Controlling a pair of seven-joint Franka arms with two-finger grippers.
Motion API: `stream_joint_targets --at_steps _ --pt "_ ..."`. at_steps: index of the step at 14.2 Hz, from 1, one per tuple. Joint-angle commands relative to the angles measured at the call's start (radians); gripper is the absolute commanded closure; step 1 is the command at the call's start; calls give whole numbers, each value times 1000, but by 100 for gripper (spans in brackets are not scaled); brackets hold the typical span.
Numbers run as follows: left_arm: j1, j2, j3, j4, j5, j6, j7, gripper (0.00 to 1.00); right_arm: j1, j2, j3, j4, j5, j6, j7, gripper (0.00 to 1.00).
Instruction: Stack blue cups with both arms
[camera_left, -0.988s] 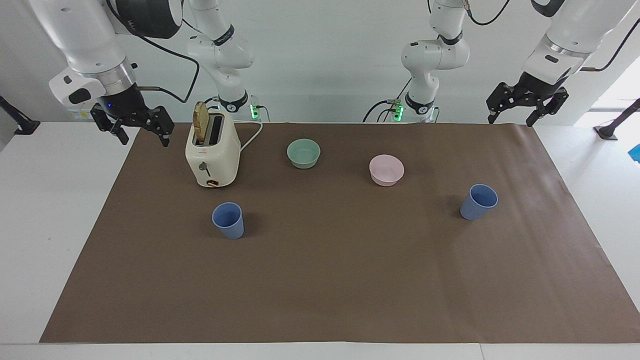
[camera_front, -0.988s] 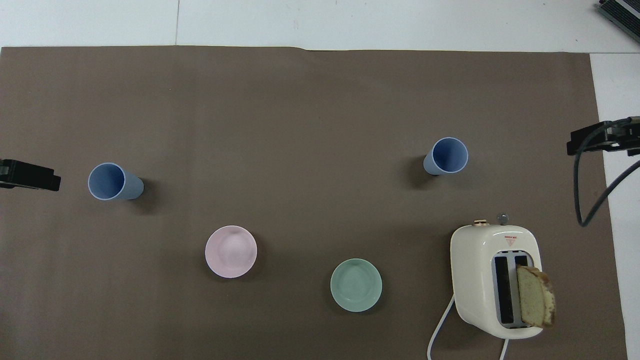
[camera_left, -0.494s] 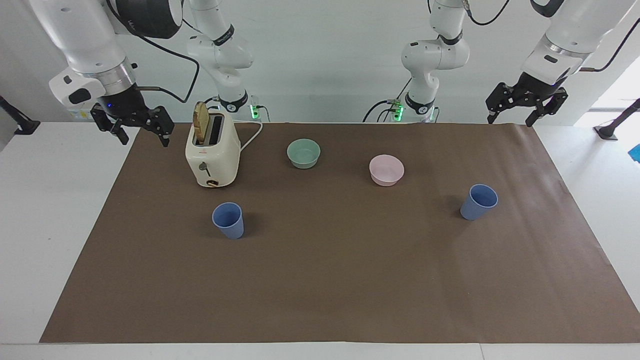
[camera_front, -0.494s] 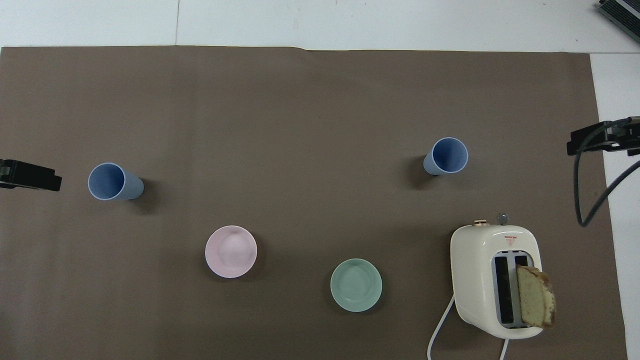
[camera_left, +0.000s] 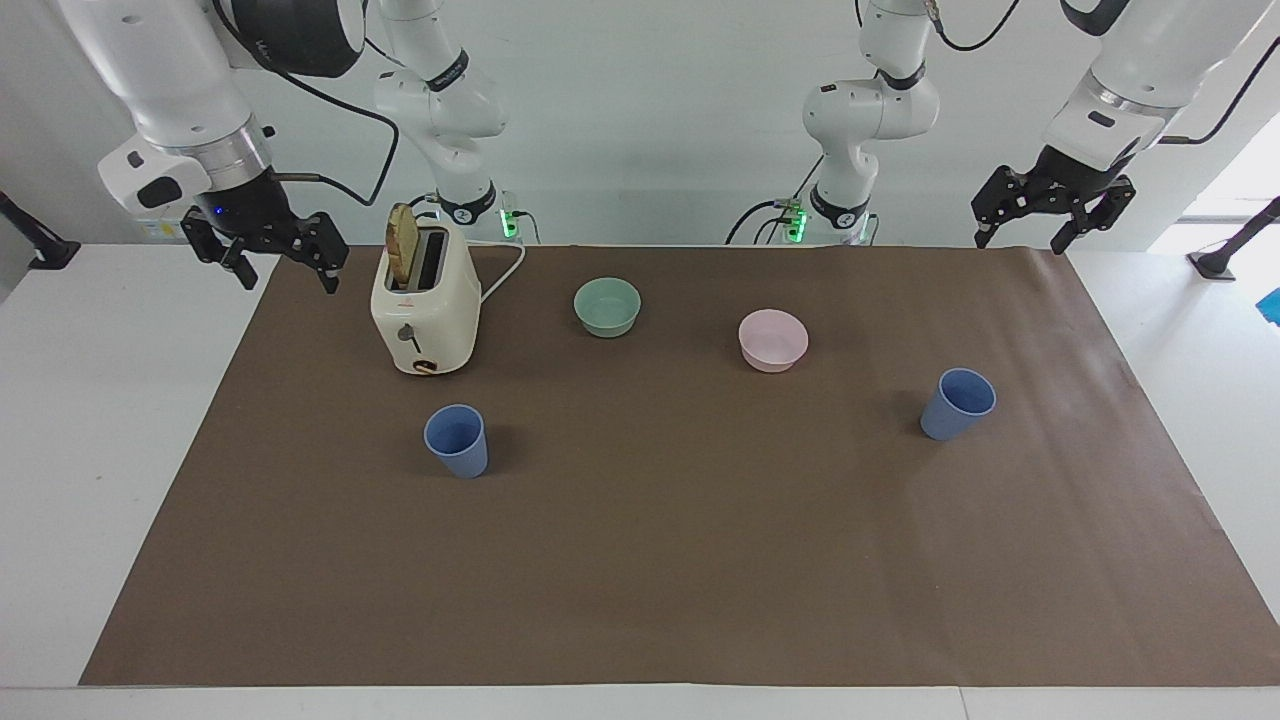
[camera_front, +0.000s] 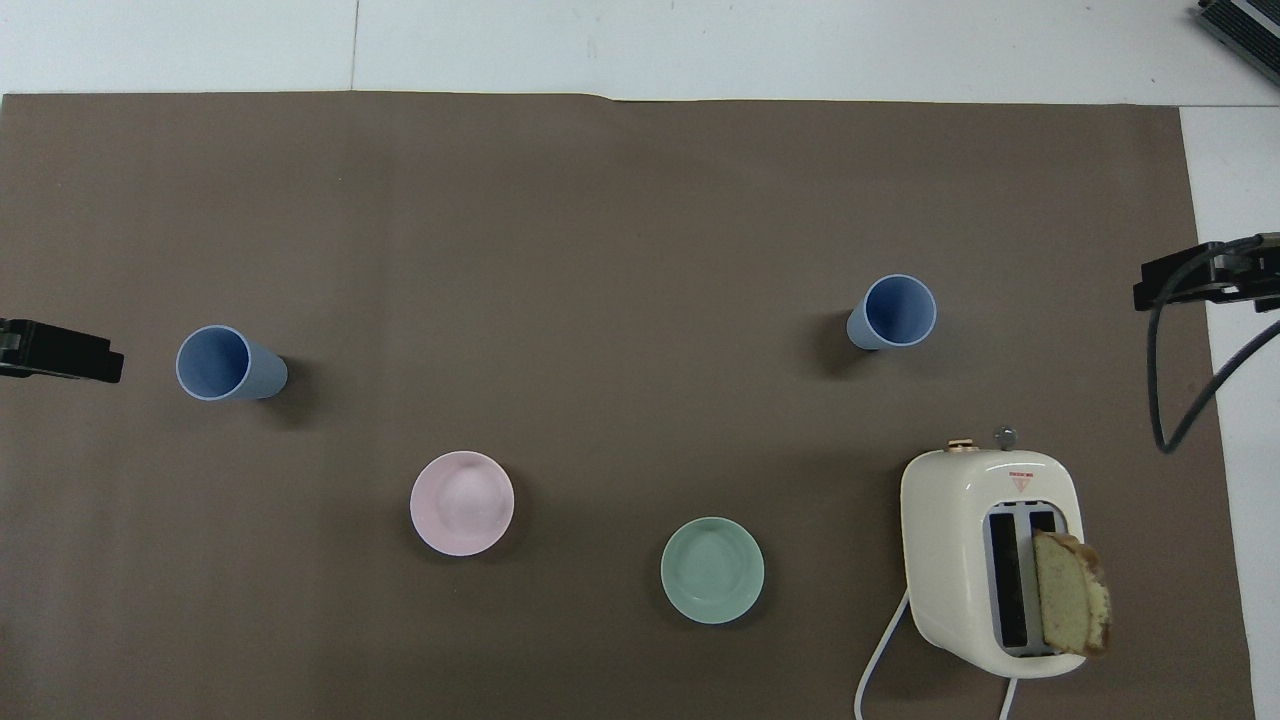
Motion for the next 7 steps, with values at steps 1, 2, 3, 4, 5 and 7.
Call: stream_joint_targets --at_steps 1,2,3,4,5,7 --pt "3 -16 -2 -26 12 12 13 0 -8 -17 7 -15 8 0 2 0" --pt "6 -16 -2 -26 12 12 16 0 -9 -17 7 -15 8 0 2 0" --pt "8 -16 1 -30 12 17 18 0 -9 -17 7 -15 8 0 2 0" --pt "8 -16 1 -41 12 34 18 0 -8 -17 7 -15 8 0 2 0" --pt "17 -16 1 -55 12 56 19 0 -9 -17 7 -15 8 0 2 0" --pt "32 -8 1 -64 12 95 19 0 -9 -17 7 -15 8 0 2 0"
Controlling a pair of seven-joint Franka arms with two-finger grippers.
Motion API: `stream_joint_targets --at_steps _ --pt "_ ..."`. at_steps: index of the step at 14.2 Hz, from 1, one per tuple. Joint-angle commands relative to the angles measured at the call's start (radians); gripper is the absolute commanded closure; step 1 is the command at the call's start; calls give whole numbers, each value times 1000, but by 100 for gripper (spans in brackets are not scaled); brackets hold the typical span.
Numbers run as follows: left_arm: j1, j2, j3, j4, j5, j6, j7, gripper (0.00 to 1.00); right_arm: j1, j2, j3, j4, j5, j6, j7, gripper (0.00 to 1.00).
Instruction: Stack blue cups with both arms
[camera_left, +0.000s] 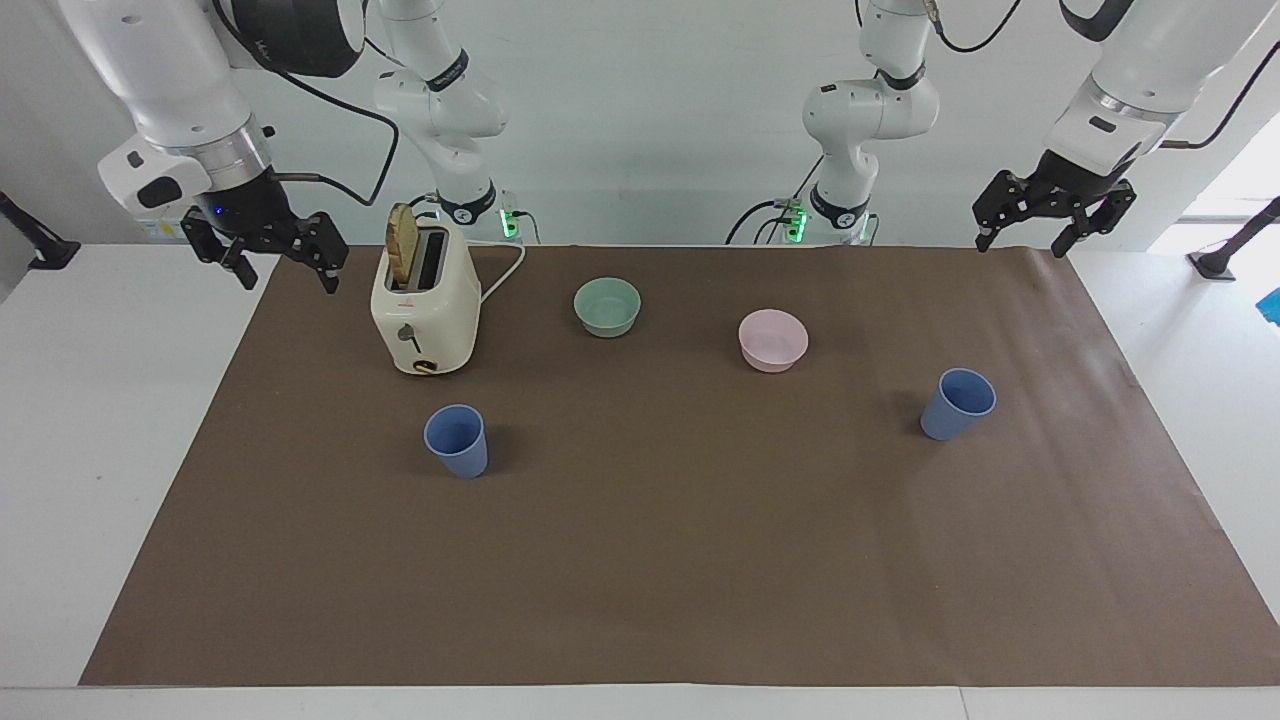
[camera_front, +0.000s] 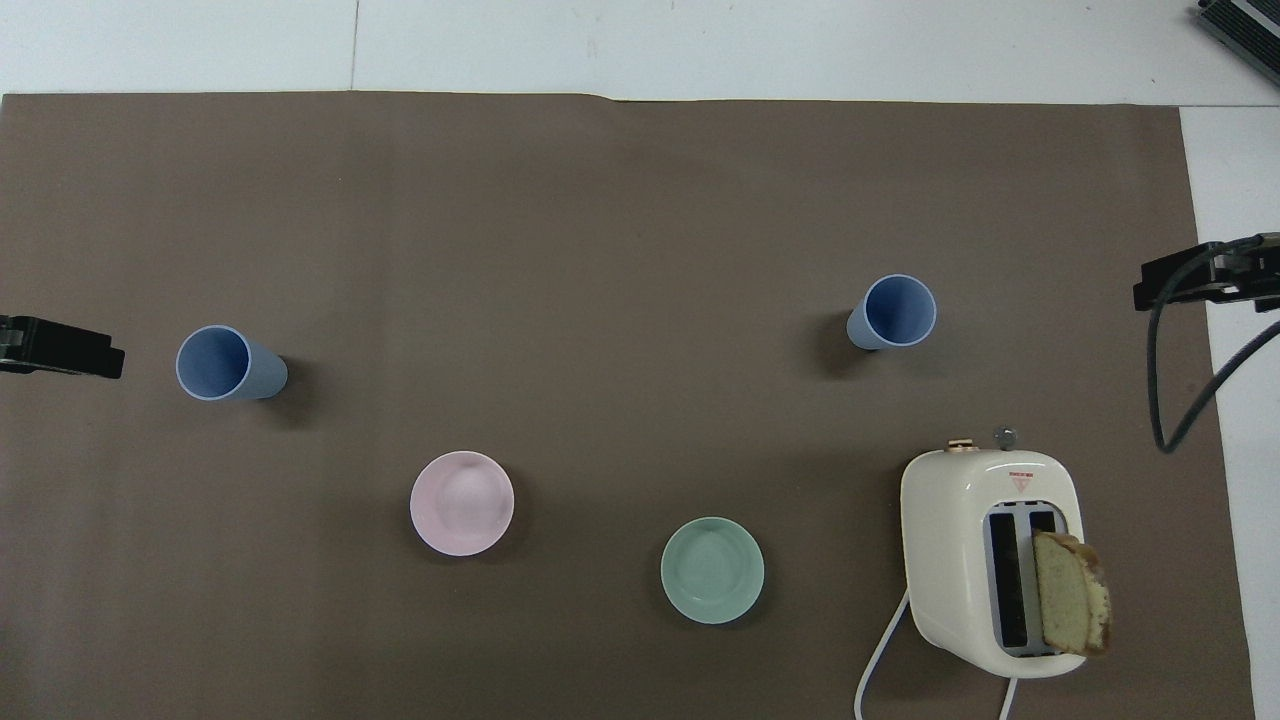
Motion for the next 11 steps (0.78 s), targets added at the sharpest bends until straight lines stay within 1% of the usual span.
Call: stream_joint_targets --at_steps 1,7,8,11 --pt "31 -5 -2 -35 12 61 18 0 -8 -17 7 -15 8 0 2 0" --pt "93 64 -1 -43 12 151 0 0 -9 -17 7 -15 8 0 2 0" --pt "121 70 -2 -54 10 173 3 0 -8 -17 7 -15 8 0 2 0" --pt "134 72 -2 -90 10 229 1 0 -8 -17 7 -15 8 0 2 0"
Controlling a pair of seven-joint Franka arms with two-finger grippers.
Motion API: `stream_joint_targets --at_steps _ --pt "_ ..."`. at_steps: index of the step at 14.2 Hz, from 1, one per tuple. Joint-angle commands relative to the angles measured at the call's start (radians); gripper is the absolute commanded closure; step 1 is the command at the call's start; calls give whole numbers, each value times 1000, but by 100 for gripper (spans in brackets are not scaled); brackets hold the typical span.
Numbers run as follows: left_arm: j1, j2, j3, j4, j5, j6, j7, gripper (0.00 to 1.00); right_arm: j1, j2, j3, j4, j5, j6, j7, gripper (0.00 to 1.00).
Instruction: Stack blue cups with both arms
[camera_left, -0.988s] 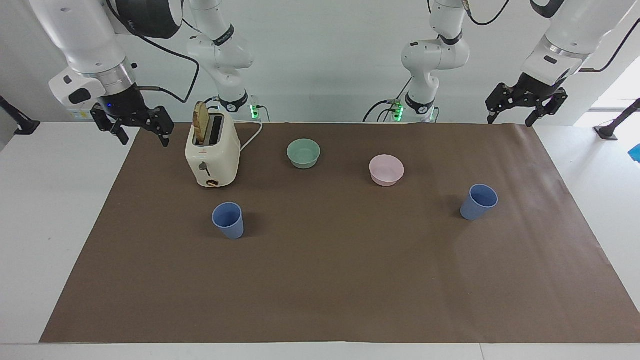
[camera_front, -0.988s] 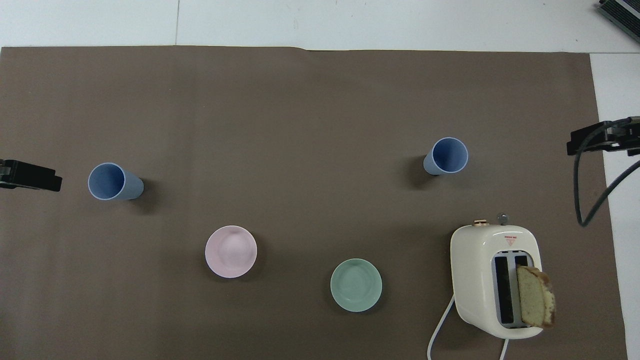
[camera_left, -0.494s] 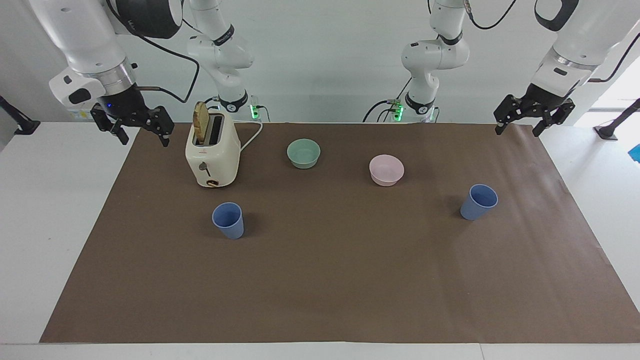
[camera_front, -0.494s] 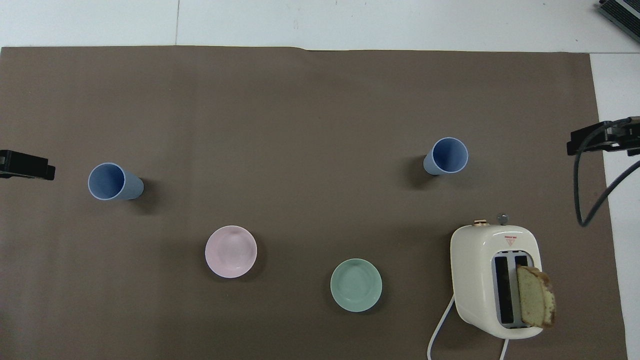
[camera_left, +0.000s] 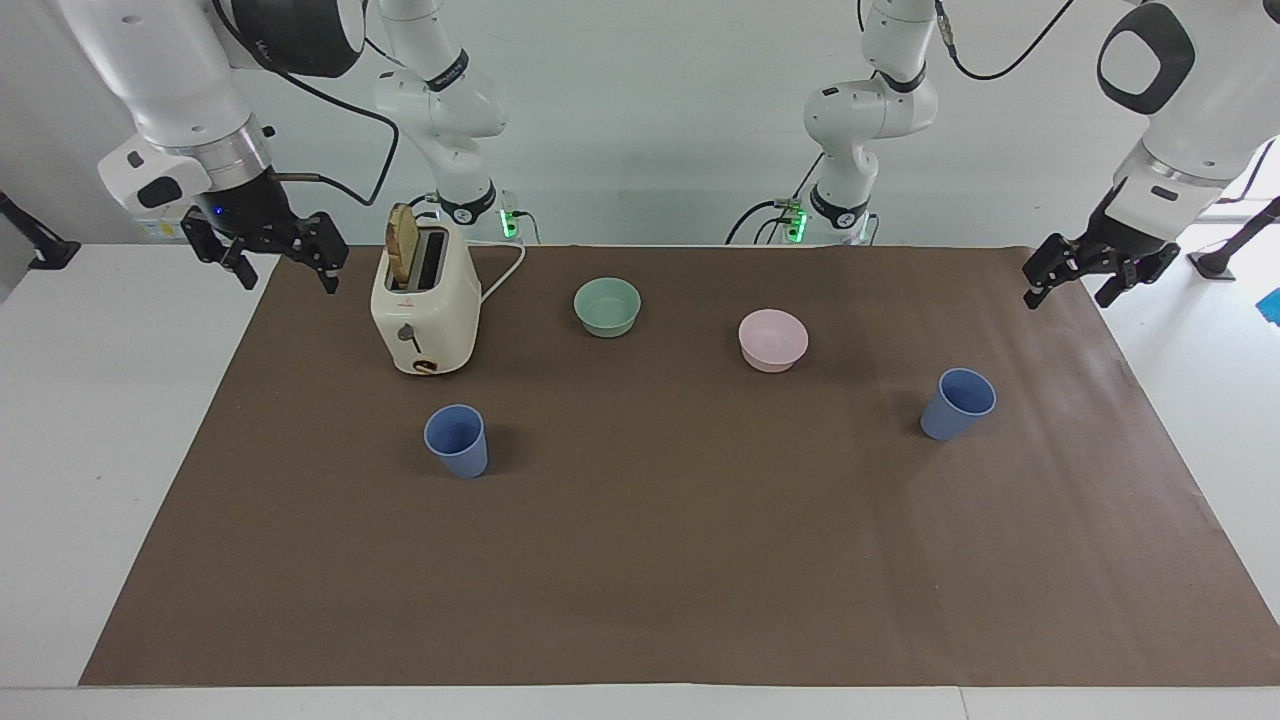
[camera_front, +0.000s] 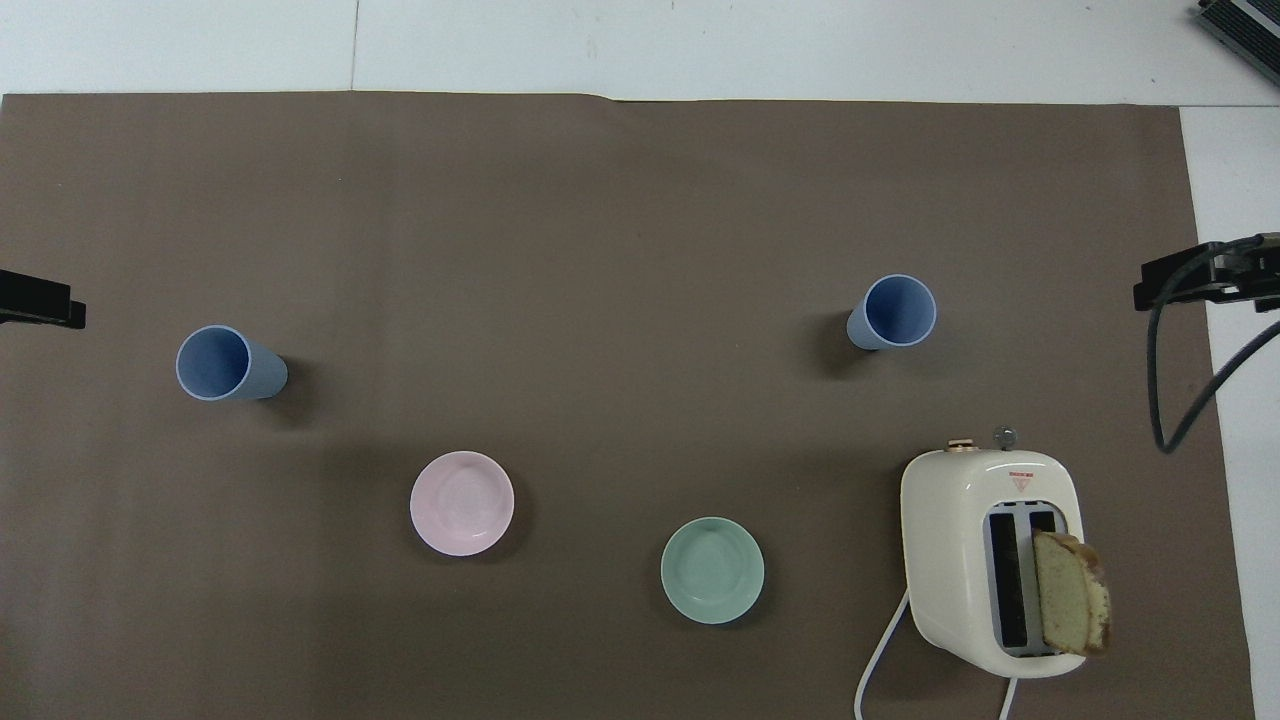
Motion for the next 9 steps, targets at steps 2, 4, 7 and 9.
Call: stream_joint_targets --at_steps 2,4,7,9 --pt "13 -12 -9 -51 10 54 -4 0 -8 -17 7 -15 8 0 2 0" --pt "16 6 -9 -71 10 93 -4 0 -8 -17 7 -15 8 0 2 0" --pt "16 60 -10 -80 10 124 -6 0 -9 -17 7 -15 8 0 2 0" --pt "16 67 -10 -132 10 177 -7 0 -9 -17 7 -15 8 0 2 0"
